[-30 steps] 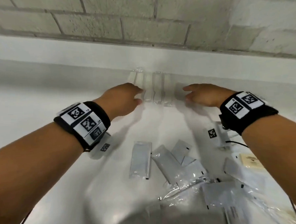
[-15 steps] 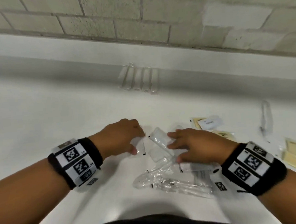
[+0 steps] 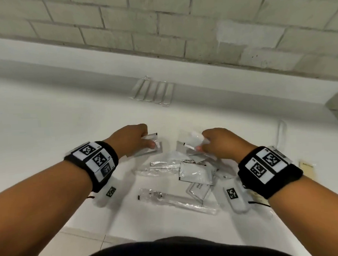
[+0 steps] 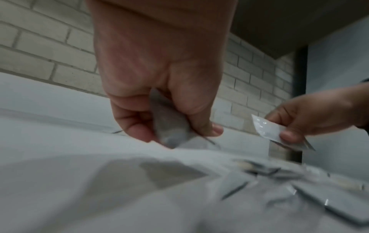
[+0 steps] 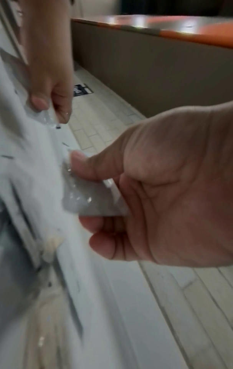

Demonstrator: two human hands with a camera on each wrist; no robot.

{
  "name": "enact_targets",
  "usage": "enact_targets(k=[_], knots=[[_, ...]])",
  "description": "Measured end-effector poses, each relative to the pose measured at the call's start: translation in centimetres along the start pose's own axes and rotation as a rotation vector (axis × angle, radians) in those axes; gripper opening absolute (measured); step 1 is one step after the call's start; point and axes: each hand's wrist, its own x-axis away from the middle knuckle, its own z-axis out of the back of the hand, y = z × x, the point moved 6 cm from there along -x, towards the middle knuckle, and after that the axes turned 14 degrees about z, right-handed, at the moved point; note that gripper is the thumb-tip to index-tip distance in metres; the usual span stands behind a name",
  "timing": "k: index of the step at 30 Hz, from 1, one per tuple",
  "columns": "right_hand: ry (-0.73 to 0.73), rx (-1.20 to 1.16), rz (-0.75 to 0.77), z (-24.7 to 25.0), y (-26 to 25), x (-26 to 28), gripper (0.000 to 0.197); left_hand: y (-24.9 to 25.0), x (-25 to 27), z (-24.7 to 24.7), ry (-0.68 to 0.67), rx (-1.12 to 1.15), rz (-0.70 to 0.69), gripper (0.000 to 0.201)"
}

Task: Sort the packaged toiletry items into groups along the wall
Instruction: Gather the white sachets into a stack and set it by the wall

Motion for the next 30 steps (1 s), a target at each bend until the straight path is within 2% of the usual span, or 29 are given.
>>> enact_targets(k=[3,5,7,10,12,14,16,17,19,21,24,28,30], knots=[[-0.157,-0.042,0.039,-0.6,0.1,2.1,0.02,2.3,0.7,-0.5,-0.049,0.094,-0.019,0.038],[-0.184,-0.103,0.036,-2.4,-0.2,3.3,0.029,3.6,0.9,-1.3,-0.067,0.065,-0.022,0.043],[-0.15,-0.022,0.046,-4.1,-0.6,3.7,0.041,4.6,0.9,-1.8,-0.056,0.057,-0.017,0.047],[-0.063,0.103,0.065,-4.9,-0.7,3.5,0.049,5.5,0.7,-1.7,-0.03,0.045,-0.023,0.044],[-0.023,0.12,0.116,-4.7,-0.8,3.5,0.042,6.3,0.7,-1.5,-0.021,0.064,-0.065,0.039],[0.004,0.052,0.143,-4.5,-0.4,4.2,0.028,7.2,0.6,-1.7,-0.101,0.244,-0.093,0.031],[0.031,-0.028,0.128,-4.1,0.7,5.2,0.029,8.3,0.3,-2.1,-0.193,0.444,-0.059,0.022],[0.064,-0.075,0.102,-3.4,1.5,5.9,0.026,8.9,0.1,-2.2,-0.181,0.455,-0.057,0.019],[0.17,-0.208,0.007,-1.8,3.8,7.4,0.028,10.3,-0.6,-2.2,-0.097,0.324,-0.085,0.023],[0.292,-0.304,-0.091,0.0,6.7,9.0,0.021,11.8,-1.0,-2.3,-0.025,0.169,-0.123,0.027],[0.409,-0.377,-0.207,1.7,10.9,11.4,0.03,13.8,-1.2,-3.3,-0.033,0.029,-0.159,0.021],[0.421,-0.437,-0.316,1.9,14.7,13.8,0.028,15.8,-0.8,-4.7,-0.051,-0.058,-0.192,0.015],[0.381,-0.466,-0.337,1.6,16.3,14.5,0.03,16.5,-0.3,-5.3,-0.075,-0.096,-0.206,0.017]])
